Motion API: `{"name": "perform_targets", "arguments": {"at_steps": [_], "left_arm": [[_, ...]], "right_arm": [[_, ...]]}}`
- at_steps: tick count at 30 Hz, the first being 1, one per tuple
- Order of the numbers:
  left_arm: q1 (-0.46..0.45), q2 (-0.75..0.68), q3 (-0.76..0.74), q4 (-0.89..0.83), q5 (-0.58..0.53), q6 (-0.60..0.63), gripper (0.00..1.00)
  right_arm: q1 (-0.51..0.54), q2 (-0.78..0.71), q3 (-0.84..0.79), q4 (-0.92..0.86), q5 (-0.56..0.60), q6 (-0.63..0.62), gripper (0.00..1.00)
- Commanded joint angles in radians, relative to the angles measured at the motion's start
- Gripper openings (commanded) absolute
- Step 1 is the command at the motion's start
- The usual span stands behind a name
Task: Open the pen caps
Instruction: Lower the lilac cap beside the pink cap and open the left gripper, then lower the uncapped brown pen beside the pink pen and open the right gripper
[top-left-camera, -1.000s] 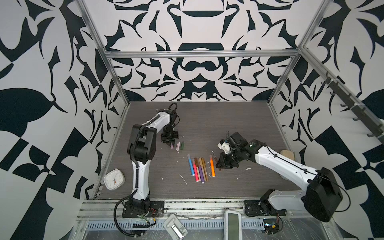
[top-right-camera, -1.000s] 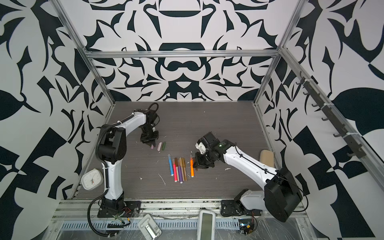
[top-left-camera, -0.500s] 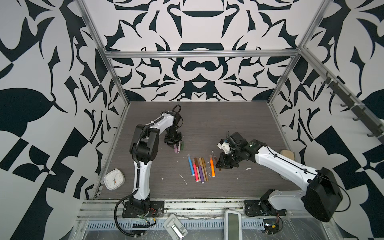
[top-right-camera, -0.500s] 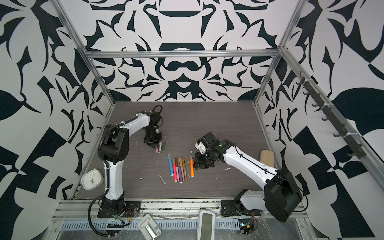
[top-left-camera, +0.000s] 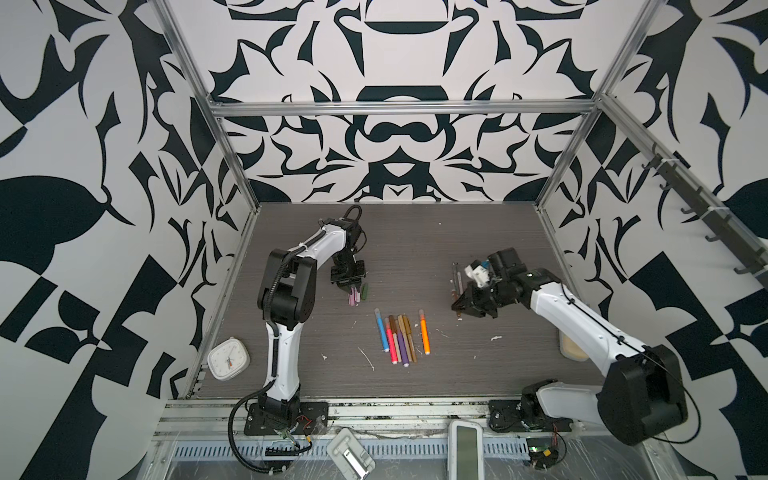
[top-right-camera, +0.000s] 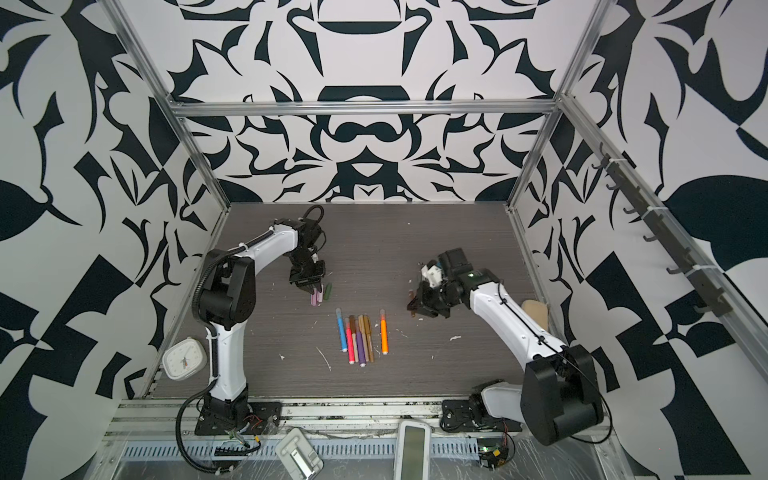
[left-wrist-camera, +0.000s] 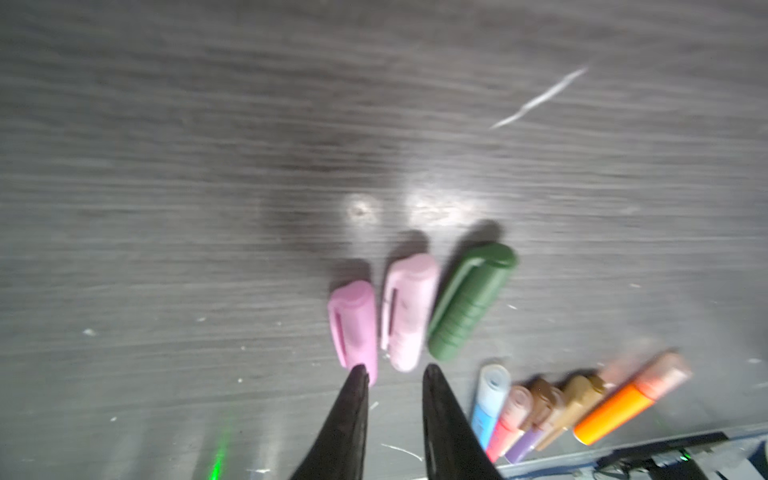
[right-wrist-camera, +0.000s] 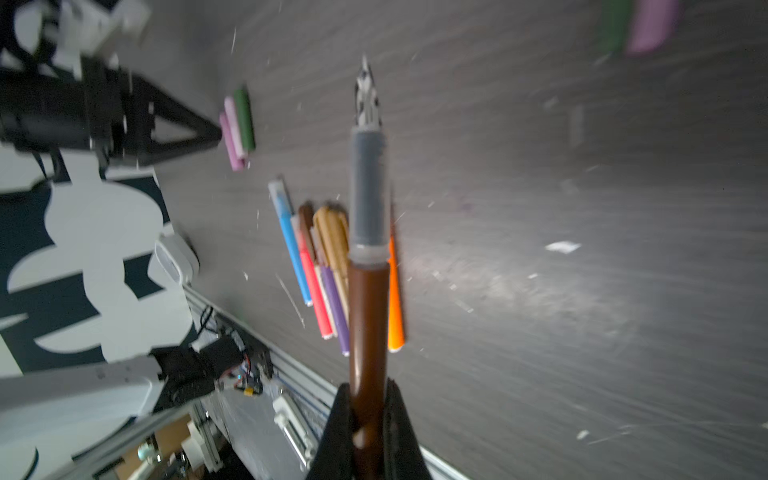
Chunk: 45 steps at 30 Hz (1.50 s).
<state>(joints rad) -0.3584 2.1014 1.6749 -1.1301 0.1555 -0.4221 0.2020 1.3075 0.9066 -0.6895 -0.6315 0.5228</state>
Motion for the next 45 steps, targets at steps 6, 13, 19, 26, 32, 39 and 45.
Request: {"name": "perform_targets", "arguments": {"at_steps": [6, 13, 19, 26, 32, 39, 45], "left_arm": [[-0.001, -0.159, 0.054, -0.016, -0.009, -0.030, 0.28], [-0.001, -0.292, -0.057, 0.103, 0.042, -0.067, 0.27], [0.003, -0.359, -0.132, 0.141, 0.035, -0.076, 0.27], [0.015, -0.356, -0.155, 0.119, 0.041, -0.059, 0.27], [0.024, -0.357, -0.153, 0.111, 0.040, -0.053, 0.27], [0.027, -0.365, -0.170, 0.110, 0.039, -0.053, 0.27], [0.027, -0.365, -0.176, 0.117, 0.043, -0.059, 0.27]], "right_arm": [[-0.079, 0.220, 0.220, -0.100, 0.100, -0.167, 0.00], [-0.117, 0.326, 0.253, -0.047, 0.248, -0.203, 0.00], [-0.136, 0.467, 0.352, -0.112, 0.226, -0.288, 0.02], [-0.142, 0.580, 0.414, -0.112, 0.210, -0.296, 0.03], [-0.145, 0.631, 0.458, -0.120, 0.191, -0.299, 0.15], [-0.146, 0.661, 0.491, -0.130, 0.167, -0.295, 0.26], [-0.146, 0.647, 0.491, -0.132, 0.162, -0.294, 0.28]]}}
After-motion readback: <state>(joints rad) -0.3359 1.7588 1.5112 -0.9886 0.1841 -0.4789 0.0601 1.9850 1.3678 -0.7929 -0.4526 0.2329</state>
